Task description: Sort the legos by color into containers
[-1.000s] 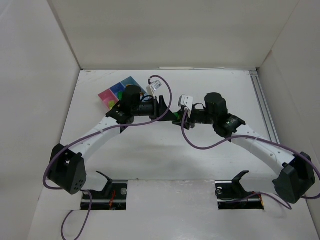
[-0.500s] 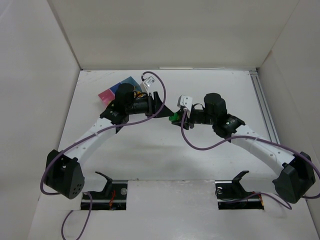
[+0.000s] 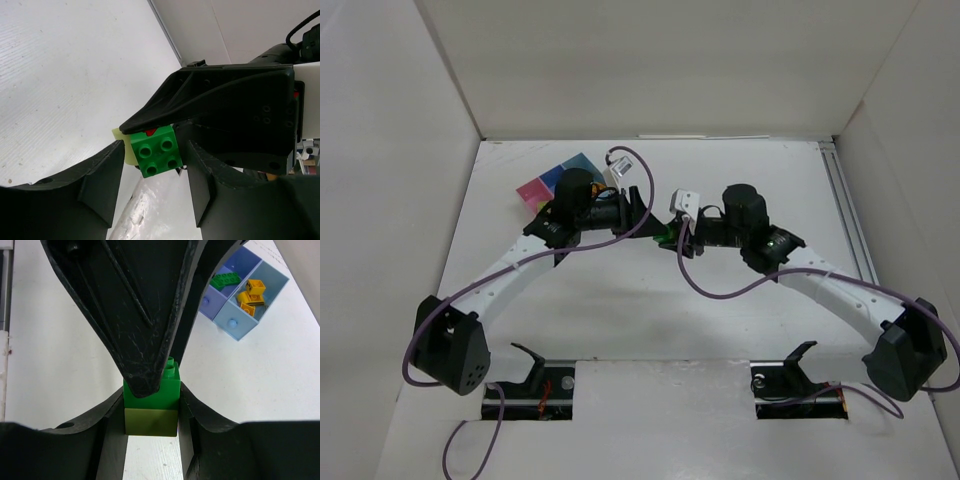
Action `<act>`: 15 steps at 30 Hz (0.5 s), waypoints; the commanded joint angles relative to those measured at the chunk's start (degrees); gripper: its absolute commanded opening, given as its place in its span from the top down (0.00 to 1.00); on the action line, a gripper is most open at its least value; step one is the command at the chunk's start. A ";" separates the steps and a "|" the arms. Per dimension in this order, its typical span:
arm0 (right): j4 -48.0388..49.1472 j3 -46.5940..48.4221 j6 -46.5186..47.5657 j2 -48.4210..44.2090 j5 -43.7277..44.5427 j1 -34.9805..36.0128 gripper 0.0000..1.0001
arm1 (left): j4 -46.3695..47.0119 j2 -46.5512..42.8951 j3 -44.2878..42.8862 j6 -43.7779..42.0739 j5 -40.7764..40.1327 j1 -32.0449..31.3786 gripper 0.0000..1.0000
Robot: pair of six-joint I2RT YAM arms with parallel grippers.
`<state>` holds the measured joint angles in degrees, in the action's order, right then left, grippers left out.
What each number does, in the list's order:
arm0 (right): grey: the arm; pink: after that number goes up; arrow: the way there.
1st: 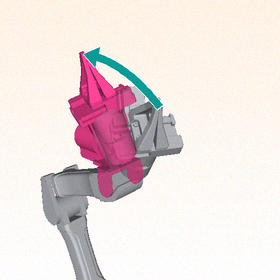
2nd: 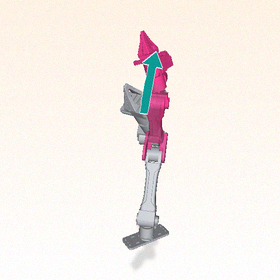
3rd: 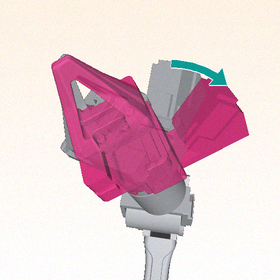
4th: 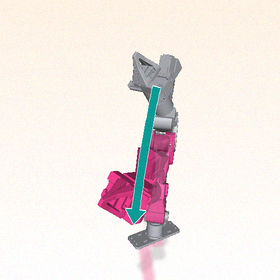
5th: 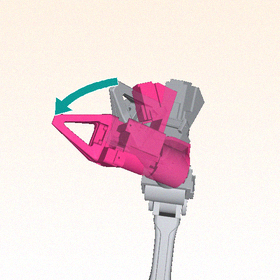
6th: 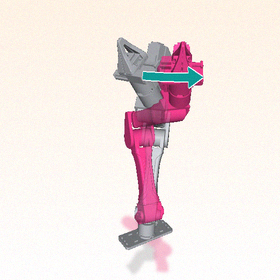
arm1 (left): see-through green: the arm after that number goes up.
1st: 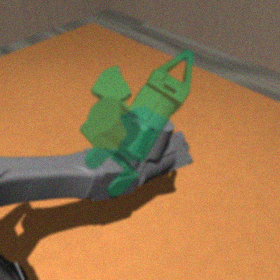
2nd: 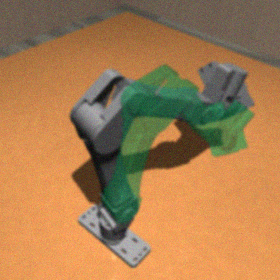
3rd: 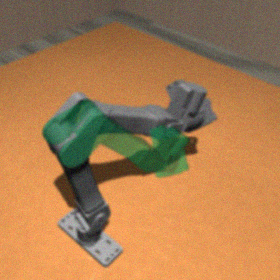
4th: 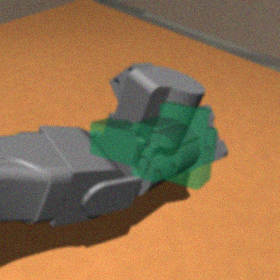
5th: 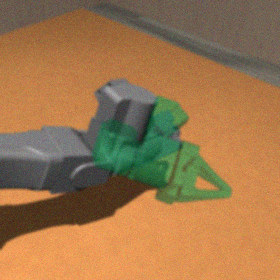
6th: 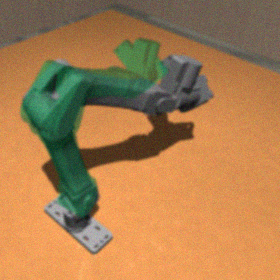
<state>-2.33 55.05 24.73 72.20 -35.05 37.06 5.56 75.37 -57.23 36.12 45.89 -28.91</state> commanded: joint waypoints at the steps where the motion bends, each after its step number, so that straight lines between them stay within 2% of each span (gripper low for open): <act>1: 2.94 3.22 0.76 0.22 0.50 1.09 1.00 | 2.08 -0.49 -2.01 -0.35 0.43 -0.36 0.52; 5: 3.47 4.27 0.76 1.44 0.51 1.09 1.00 | 2.08 0.12 -2.61 -0.35 2.10 -0.88 0.52; 7: 3.47 4.28 0.76 1.97 1.03 1.09 1.00 | 1.56 0.65 -2.62 -1.05 2.10 -0.89 0.57; 8: 3.47 4.80 0.76 1.98 1.03 1.09 1.00 | 1.56 0.65 -2.62 -1.05 2.10 -0.89 0.64; 12: 3.47 4.81 0.76 1.98 1.65 1.09 1.00 | -0.37 0.04 -3.15 -1.05 -0.18 -0.89 0.80; 15: 3.47 2.44 0.24 0.83 2.70 1.09 1.00 | -0.38 -1.19 -3.15 -0.18 -1.76 0.50 1.00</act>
<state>-2.46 56.55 25.71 74.28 -32.88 37.58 4.14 76.29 -57.82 36.34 44.40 -29.10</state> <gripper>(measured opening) 0.434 0.358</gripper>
